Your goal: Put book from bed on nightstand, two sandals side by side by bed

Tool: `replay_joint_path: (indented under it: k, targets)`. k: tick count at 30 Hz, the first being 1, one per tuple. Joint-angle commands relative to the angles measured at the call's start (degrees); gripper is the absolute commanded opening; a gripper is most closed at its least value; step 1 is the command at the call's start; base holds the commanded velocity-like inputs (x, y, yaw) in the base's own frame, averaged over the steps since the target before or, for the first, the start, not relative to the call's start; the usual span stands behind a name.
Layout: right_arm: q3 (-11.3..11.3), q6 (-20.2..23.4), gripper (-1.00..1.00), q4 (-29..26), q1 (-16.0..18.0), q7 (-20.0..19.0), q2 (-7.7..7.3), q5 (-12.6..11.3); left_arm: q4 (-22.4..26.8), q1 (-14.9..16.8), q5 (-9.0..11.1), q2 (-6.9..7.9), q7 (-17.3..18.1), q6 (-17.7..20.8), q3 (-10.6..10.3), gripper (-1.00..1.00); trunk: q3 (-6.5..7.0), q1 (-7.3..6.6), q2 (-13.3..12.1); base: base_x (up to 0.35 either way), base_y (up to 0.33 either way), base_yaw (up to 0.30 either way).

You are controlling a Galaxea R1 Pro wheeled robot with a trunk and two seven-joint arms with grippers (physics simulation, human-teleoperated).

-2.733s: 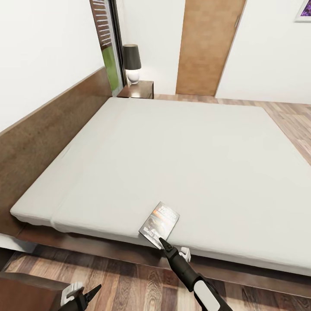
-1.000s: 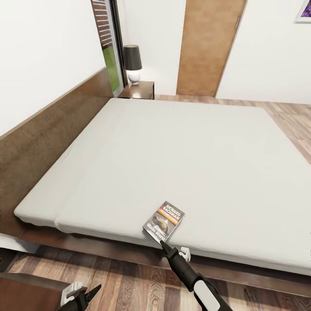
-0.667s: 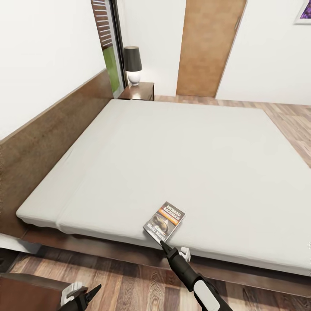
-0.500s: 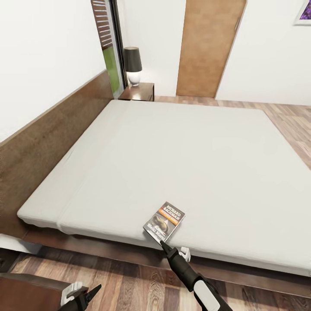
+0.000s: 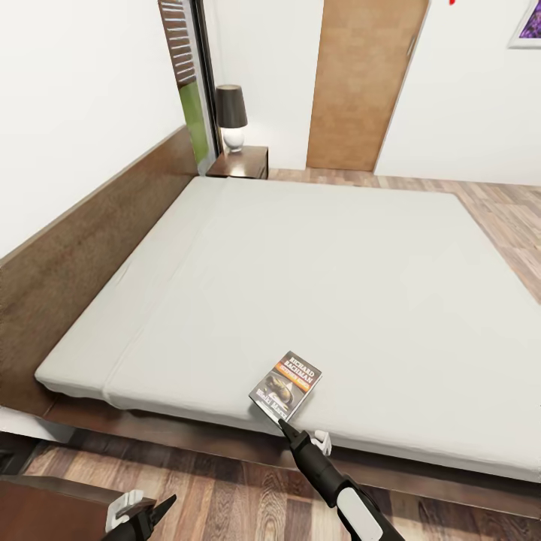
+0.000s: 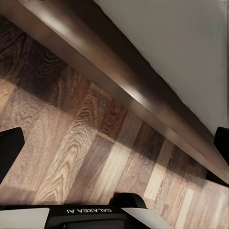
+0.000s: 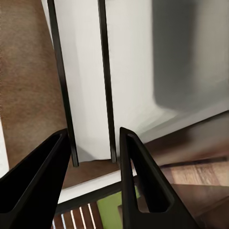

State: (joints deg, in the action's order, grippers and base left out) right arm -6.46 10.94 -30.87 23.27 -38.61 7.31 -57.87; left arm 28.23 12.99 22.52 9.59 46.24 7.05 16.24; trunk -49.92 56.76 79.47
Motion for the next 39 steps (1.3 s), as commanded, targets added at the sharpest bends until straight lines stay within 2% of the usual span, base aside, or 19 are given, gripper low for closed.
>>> replay_joint_path:
  k: [1,13,22,23,26,27,30,31,33,34,35,38,39]
  targets:
    - [-0.05,0.49,-1.0,0.01,0.02,-0.07,-0.01,-0.58,-0.02,0.02,0.42,-0.01,0.26,0.6,0.11,1.0,0.15,-0.23,-0.4,0.0,0.0,0.0]
    - [-0.12,0.46,-1.0,0.0,0.02,-0.07,-0.01,-0.39,-0.02,0.02,0.42,-0.01,0.26,0.6,0.09,1.0,2.31,-2.86,-5.21,0.0,0.0,0.0]
    - [-0.51,0.62,-1.0,-2.09,0.02,0.01,-0.01,-0.24,-0.02,0.02,0.33,-0.01,0.26,0.6,0.1,1.0,3.92,-4.84,-8.82,0.0,0.0,0.0]
    - [-1.36,0.63,-1.0,-2.48,0.02,0.02,-0.01,-0.24,-0.02,0.02,0.33,-0.01,0.26,0.6,0.1,1.0,4.1,-5.06,-9.22,0.0,0.0,0.0]
    - [-8.95,0.71,-1.0,-4.75,0.02,0.12,-0.06,-0.2,-0.02,0.02,0.33,-0.01,0.26,0.6,0.11,1.0,4.64,-5.72,-10.42,0.0,0.0,0.0]
    - [-12.29,0.75,-1.0,-6.12,0.02,0.2,-0.08,-0.22,-0.02,0.02,0.33,-0.01,0.26,0.6,0.11,1.0,4.82,-5.94,-10.83,0.0,0.0,0.0]
    - [-15.24,2.66,-1.0,-9.31,0.02,0.25,-0.53,-0.17,-0.02,0.02,0.33,-0.01,0.26,0.6,0.11,1.0,5.36,-6.6,-12.03,0.0,0.0,0.0]
    - [-15.71,4.92,-1.0,-10.52,0.02,0.23,-1.83,-0.16,-0.02,0.02,0.31,-0.01,0.26,0.6,0.09,1.0,5.54,-6.82,-12.43,0.0,0.0,0.0]
    - [-16.35,12.08,-1.0,-13.53,0.02,0.14,-6.17,-0.12,-0.02,0.02,0.27,-0.01,0.26,0.6,0.05,1.0,5.9,-7.26,-13.23,0.0,0.0,0.0]
    - [-16.63,17.41,-1.0,-16.42,-0.01,0.08,-10.08,-0.09,-0.02,0.02,0.26,-0.01,0.26,0.6,0.04,1.0,6.08,-7.48,-13.63,0.0,0.0,0.0]
    - [-16.71,18.79,-1.0,-17.38,-0.02,0.07,-11.53,-0.08,-0.02,0.02,0.25,-0.01,0.26,0.6,0.04,1.0,6.26,-7.7,-14.03,0.0,0.0,0.0]
    - [-16.93,22.92,-1.0,-21.5,-0.29,-0.18,-20.49,-0.06,-0.02,0.02,0.25,-0.01,0.26,0.6,0.07,1.0,6.79,-8.35,-15.24,0.0,0.0,0.0]
    - [-16.97,23.64,-1.0,-22.36,-0.42,-1.18,-24.5,-0.06,-0.02,0.02,0.21,-0.01,0.26,0.6,0.05,1.0,6.97,-8.57,-15.64,0.0,0.0,0.0]
